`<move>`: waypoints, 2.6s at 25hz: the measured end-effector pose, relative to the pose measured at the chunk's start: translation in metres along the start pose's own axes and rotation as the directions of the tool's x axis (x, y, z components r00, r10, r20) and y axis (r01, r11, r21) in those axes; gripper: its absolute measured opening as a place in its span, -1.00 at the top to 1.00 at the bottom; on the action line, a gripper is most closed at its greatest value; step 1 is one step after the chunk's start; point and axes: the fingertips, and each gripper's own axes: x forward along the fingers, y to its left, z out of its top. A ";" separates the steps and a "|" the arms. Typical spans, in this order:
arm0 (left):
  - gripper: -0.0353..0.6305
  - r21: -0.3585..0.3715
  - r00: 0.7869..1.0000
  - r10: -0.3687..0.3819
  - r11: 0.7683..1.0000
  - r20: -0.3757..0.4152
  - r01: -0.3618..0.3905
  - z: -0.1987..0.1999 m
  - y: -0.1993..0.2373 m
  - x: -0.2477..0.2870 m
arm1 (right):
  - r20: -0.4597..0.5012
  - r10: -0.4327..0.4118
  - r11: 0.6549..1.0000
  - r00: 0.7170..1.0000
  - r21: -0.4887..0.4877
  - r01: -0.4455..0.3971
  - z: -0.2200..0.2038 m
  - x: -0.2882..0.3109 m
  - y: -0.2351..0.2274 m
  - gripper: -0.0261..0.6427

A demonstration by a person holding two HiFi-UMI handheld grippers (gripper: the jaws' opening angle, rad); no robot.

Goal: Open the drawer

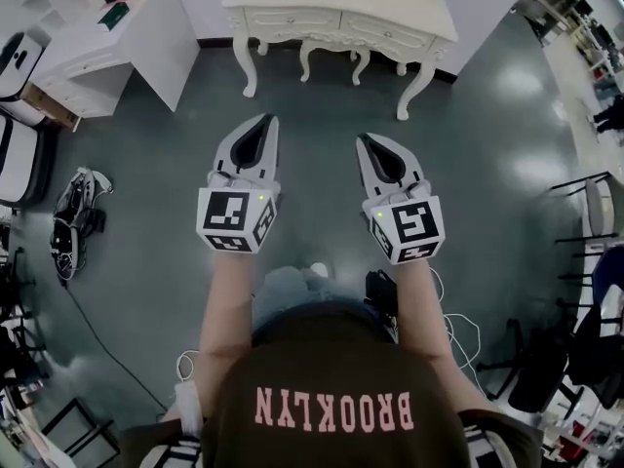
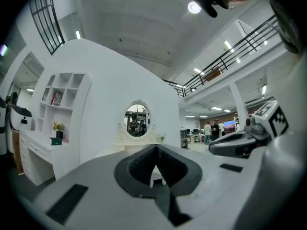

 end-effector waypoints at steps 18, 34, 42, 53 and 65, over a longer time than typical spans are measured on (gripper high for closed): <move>0.90 -0.009 0.999 0.051 0.999 -0.018 -0.051 -0.017 0.093 0.086 | 0.010 -0.004 0.999 1.000 0.032 0.004 -0.001 0.119 -0.039 0.93; 0.90 -0.017 0.999 0.011 1.000 -0.039 -0.012 -0.020 0.290 0.209 | -0.076 -0.114 0.990 0.991 0.069 0.119 0.017 0.337 -0.052 0.93; 0.90 -0.052 0.998 -0.011 0.999 -0.063 0.008 -0.033 0.350 0.250 | -0.143 -0.166 0.981 0.976 0.073 0.178 0.008 0.401 -0.053 0.93; 0.90 -0.065 0.991 -0.022 0.998 -0.128 0.014 -0.071 0.382 0.280 | -0.187 -0.185 0.971 0.965 0.118 0.209 -0.024 0.457 -0.075 0.93; 0.90 -0.074 0.982 -0.043 0.997 -0.186 0.029 -0.103 0.415 0.365 | -0.272 -0.193 0.958 0.943 0.155 0.241 -0.067 0.540 -0.133 0.93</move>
